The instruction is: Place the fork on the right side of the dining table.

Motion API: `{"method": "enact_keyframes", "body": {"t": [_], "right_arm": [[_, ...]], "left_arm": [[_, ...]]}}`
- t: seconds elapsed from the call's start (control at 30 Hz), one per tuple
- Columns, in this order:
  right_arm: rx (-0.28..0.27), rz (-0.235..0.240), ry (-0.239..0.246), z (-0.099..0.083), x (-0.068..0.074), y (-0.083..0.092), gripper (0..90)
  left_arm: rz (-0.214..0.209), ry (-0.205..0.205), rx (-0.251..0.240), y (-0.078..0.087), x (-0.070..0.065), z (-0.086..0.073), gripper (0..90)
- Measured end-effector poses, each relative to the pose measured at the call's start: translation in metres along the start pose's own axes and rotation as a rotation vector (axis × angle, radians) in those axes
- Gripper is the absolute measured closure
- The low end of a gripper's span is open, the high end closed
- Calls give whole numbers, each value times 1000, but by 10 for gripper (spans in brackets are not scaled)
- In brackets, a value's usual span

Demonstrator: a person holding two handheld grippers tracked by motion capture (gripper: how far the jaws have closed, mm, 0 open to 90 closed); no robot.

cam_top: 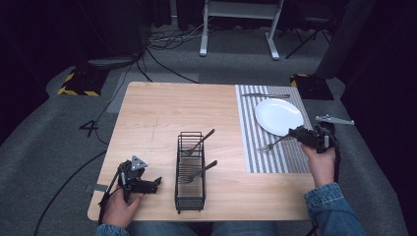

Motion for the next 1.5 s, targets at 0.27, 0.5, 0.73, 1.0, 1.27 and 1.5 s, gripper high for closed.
{"method": "enact_keyframes", "body": {"t": [0.27, 0.5, 0.73, 1.0, 1.27, 1.5], "right_arm": [[29, -8, -25, -7, -13, 1, 533], [36, -22, -40, -15, -23, 0, 530], [42, -28, -60, -24, -32, 0, 527], [53, -35, -96, -46, -47, -3, 504], [72, -15, -130, -57, -59, -6, 491], [99, -21, -140, -61, -62, -9, 499]], "left_arm": [[1, -2, 1, 0, 0, 0, 2], [1, -1, 0, 0, 0, 0, 2], [1, -1, 0, 0, 0, 0, 2], [1, -1, 1, 0, 0, 0, 2], [1, -1, 1, 0, 0, 0, 2], [1, -1, 0, 0, 0, 0, 2]]}}
Point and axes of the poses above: each handheld gripper's, and its own axes: y roughly backward along the jaws, z roughly out of its top, x roughly to its left, the point moved 1 cm from there along -y, roughly forward along the jaws, and after that the axes turned 9 degrees about z, right-handed, at the moved point
